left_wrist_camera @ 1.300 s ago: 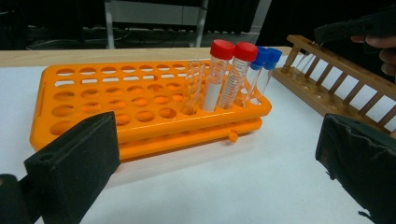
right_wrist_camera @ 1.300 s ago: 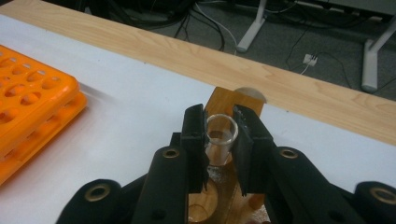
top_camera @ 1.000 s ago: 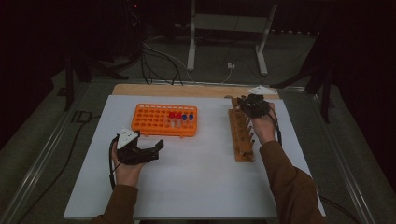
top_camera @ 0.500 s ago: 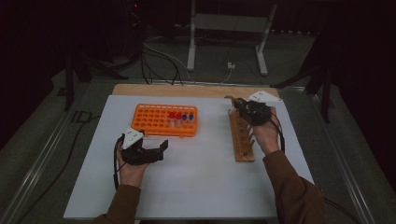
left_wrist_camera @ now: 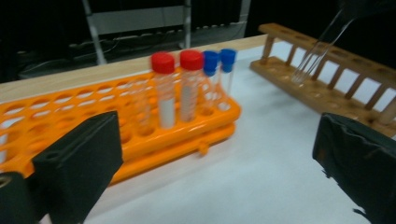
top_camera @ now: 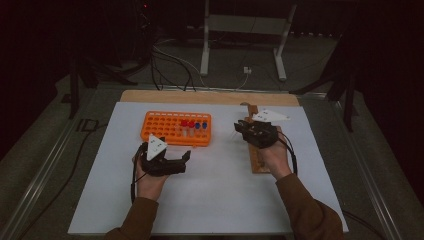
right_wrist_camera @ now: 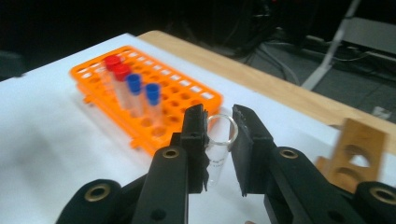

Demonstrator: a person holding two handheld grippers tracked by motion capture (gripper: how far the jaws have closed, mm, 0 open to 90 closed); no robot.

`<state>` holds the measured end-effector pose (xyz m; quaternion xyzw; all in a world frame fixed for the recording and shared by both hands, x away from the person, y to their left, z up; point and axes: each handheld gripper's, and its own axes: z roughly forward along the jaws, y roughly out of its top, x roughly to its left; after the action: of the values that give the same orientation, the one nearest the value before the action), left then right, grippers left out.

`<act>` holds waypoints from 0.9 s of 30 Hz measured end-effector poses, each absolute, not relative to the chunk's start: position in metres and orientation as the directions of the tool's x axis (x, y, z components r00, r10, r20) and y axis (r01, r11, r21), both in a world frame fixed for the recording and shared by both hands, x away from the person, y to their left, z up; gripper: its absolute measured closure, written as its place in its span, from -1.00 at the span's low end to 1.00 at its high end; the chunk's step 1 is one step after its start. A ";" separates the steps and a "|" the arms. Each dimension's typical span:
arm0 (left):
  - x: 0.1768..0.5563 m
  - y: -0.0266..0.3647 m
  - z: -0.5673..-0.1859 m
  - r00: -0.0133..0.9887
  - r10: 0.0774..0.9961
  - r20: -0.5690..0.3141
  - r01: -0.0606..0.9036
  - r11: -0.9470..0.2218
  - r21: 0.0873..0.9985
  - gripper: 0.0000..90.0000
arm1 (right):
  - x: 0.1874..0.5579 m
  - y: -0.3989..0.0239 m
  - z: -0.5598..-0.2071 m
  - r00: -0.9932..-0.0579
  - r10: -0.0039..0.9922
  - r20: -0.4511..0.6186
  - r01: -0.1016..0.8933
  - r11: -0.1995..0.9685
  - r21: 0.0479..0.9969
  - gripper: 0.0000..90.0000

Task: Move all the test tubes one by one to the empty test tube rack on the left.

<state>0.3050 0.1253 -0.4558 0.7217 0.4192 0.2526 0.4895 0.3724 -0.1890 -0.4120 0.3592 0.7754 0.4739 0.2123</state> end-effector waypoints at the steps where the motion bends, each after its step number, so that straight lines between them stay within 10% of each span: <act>1: 0.306 0.122 -0.455 0.529 0.848 -0.048 0.357 -0.170 0.919 -0.91 | 0.371 -0.186 -0.412 -0.659 0.752 0.018 0.360 0.294 0.885 0.69; 15: 0.319 0.063 -0.452 0.637 0.771 -0.005 0.327 -0.264 0.908 -0.56 | 0.353 -0.154 -0.416 -0.750 0.659 0.055 0.361 0.339 0.869 0.69; 27: 0.322 0.045 -0.456 0.694 0.720 -0.001 0.311 -0.298 0.902 0.36 | 0.346 -0.140 -0.418 -0.791 0.609 0.065 0.353 0.367 0.861 0.69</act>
<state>0.3221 0.0451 -0.4565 0.7783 0.3313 0.2082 0.4910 0.3457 -0.1401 -0.4175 0.2946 0.8158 0.4795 0.1335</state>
